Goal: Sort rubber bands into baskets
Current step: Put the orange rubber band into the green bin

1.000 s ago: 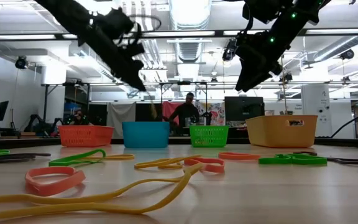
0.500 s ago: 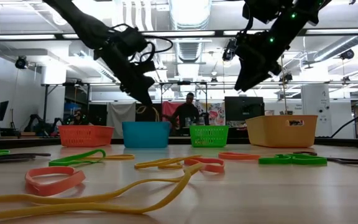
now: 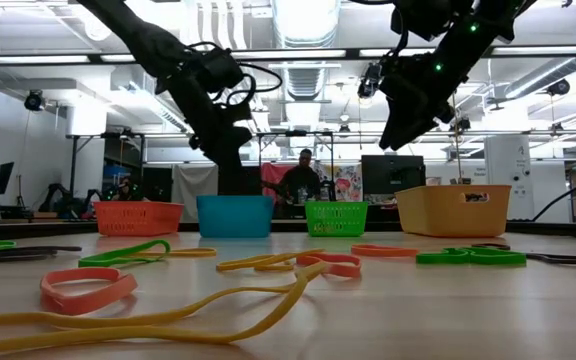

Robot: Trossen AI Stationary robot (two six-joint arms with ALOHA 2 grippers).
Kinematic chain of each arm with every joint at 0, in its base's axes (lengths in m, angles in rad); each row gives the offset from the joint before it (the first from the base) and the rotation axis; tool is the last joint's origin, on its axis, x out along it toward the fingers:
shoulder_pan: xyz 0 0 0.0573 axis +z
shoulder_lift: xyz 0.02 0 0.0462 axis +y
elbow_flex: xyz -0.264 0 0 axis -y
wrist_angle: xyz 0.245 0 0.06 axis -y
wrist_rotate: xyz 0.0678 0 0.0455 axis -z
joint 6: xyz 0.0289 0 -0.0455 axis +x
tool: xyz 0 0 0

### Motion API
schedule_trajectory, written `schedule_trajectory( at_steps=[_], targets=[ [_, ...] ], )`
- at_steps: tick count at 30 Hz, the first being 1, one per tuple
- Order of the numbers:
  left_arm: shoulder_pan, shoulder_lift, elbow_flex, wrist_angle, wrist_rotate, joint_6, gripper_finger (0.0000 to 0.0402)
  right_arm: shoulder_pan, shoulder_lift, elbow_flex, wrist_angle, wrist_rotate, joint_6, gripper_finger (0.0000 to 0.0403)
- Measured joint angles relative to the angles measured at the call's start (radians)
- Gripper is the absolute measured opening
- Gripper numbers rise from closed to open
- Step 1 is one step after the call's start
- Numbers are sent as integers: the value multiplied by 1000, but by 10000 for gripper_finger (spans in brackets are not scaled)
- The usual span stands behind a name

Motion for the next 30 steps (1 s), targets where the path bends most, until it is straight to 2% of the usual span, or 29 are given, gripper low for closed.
schedule_trajectory(
  at_steps=[4,9,11,14,17,22,26,30],
  targets=[
    [-40,-7,0,-28,33,-16,95,0,0,-11,0,0,3,203],
    [-132,-34,-2,-61,32,-19,92,0,0,-21,0,-6,0,203],
    [-177,-49,-4,-63,33,-19,90,1,0,-21,0,-40,-15,203],
    [-244,-79,-8,-68,32,-23,87,17,0,-21,1,-155,-52,203],
    [-308,-121,-9,-106,29,-23,86,60,0,-21,1,-236,-74,203],
    [-414,-197,-29,-142,27,-20,86,171,14,-21,2,-245,-93,203],
    [-484,-271,-85,-115,27,-19,86,257,59,-21,21,-245,-76,203],
    [-532,-354,-173,-8,25,-31,86,334,136,-21,61,-245,-103,203]
  ],
)
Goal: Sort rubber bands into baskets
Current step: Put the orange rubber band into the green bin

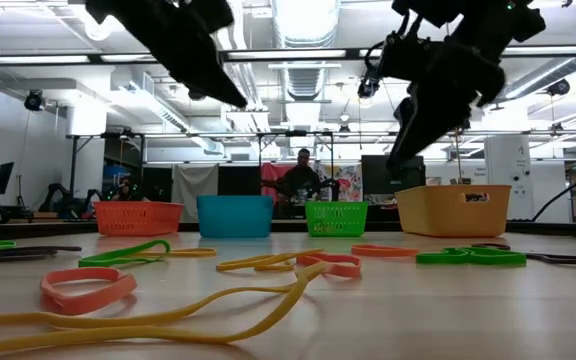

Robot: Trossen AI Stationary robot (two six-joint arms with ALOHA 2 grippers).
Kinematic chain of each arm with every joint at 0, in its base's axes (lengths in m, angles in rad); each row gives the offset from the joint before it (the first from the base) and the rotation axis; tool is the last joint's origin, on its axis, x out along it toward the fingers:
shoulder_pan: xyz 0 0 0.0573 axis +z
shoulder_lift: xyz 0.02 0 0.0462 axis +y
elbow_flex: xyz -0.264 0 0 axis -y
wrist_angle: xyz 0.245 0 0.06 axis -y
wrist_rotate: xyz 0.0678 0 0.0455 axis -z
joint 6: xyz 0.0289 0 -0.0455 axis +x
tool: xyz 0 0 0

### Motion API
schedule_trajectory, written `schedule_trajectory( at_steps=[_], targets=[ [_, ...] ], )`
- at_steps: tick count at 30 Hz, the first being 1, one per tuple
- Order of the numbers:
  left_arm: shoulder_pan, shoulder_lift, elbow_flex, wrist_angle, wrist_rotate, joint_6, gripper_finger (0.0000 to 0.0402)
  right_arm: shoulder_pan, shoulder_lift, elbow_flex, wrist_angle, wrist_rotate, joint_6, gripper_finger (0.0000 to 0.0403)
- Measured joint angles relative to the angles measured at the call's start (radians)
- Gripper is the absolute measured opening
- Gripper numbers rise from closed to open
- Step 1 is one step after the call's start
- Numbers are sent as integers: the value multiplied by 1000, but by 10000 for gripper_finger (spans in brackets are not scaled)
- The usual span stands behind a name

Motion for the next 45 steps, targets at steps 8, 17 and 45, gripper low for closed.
schedule_trajectory(
  at_steps=[8,17,45],
  targets=[
    [-57,-129,-143,173,0,-62,86,74,138,0,178,0,-45,203],
    [-73,-179,-218,246,0,-109,86,82,286,1,262,2,-15,203],
    [-75,-170,-217,309,0,-81,86,57,426,3,416,-11,-140,12]
  ],
)
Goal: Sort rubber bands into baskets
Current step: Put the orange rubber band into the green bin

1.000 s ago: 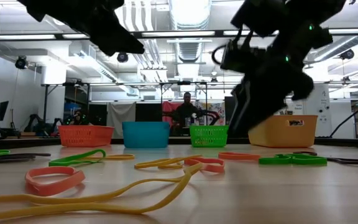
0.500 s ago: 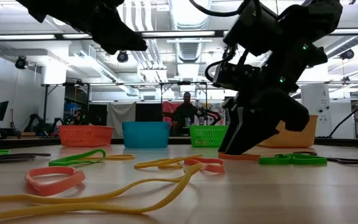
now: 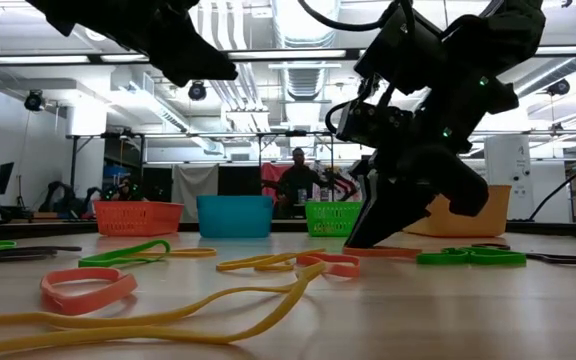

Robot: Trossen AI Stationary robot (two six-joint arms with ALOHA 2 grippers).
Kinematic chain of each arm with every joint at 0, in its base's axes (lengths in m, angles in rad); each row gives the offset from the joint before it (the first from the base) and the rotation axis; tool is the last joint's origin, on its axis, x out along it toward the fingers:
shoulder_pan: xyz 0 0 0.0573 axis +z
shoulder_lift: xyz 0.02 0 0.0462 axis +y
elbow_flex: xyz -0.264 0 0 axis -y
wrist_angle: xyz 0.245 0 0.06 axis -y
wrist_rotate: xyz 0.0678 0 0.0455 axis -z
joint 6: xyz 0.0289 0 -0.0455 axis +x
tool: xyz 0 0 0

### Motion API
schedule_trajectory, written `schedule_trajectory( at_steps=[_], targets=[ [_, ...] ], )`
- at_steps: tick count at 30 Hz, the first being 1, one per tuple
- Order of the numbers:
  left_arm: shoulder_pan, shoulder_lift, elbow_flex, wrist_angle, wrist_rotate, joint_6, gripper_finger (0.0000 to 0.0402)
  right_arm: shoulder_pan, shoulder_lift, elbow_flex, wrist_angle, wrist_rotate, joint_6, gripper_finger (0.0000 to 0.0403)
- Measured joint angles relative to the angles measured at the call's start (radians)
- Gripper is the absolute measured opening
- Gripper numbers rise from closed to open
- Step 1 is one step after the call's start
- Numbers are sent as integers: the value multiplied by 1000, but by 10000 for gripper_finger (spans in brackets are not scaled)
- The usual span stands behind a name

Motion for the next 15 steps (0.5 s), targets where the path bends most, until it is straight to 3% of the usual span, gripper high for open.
schedule_trajectory(
  at_steps=[8,15],
  targets=[
    [0,0,1,15,0,0,86,-19,-163,-4,-9,12,-64,9],
    [0,36,1,54,0,0,86,-108,-341,-4,-13,117,-203,9]
  ],
)
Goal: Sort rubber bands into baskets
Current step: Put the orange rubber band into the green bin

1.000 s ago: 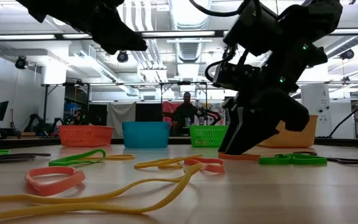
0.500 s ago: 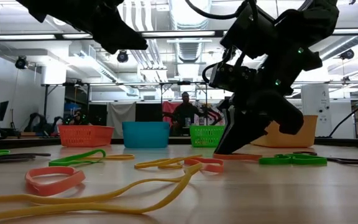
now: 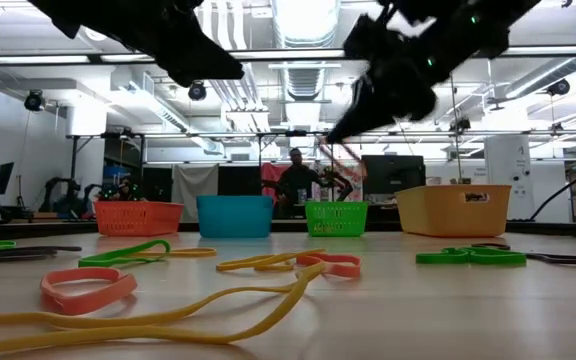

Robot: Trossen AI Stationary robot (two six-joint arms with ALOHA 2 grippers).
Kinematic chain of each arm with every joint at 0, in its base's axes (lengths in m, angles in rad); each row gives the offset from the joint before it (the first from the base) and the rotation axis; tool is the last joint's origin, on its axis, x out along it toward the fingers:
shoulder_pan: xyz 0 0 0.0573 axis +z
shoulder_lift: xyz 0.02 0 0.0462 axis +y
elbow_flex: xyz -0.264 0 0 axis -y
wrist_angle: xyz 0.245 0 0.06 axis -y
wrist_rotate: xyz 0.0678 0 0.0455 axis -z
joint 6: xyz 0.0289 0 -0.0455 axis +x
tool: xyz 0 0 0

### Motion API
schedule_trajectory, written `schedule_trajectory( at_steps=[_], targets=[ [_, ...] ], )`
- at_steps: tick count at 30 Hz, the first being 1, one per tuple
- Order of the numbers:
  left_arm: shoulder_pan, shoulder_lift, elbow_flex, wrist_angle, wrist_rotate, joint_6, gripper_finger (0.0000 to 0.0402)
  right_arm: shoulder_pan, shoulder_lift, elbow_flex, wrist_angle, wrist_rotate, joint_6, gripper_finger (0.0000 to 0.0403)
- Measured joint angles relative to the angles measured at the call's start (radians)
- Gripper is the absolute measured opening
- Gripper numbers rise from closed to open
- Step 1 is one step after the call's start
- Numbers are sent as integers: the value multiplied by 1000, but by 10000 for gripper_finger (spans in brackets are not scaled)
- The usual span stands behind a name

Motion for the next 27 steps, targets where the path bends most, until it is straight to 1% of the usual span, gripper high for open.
schedule_trajectory(
  at_steps=[3,6,9,12,17,22,27],
  targets=[
    [0,28,0,15,0,0,86,-73,-62,1,6,42,-49,9],
    [0,55,0,42,0,0,86,-163,-97,1,31,86,-73,9],
    [0,73,0,88,0,0,86,-262,-102,1,64,88,-69,9],
    [0,84,0,120,0,0,86,-352,-73,1,111,83,-44,9],
    [1,87,0,132,-3,0,86,-469,12,2,199,1,-1,9],
    [1,82,0,131,-3,0,86,-544,99,2,232,-1,60,9],
    [1,82,0,127,-25,0,86,-570,165,2,237,-2,66,9]
  ],
)
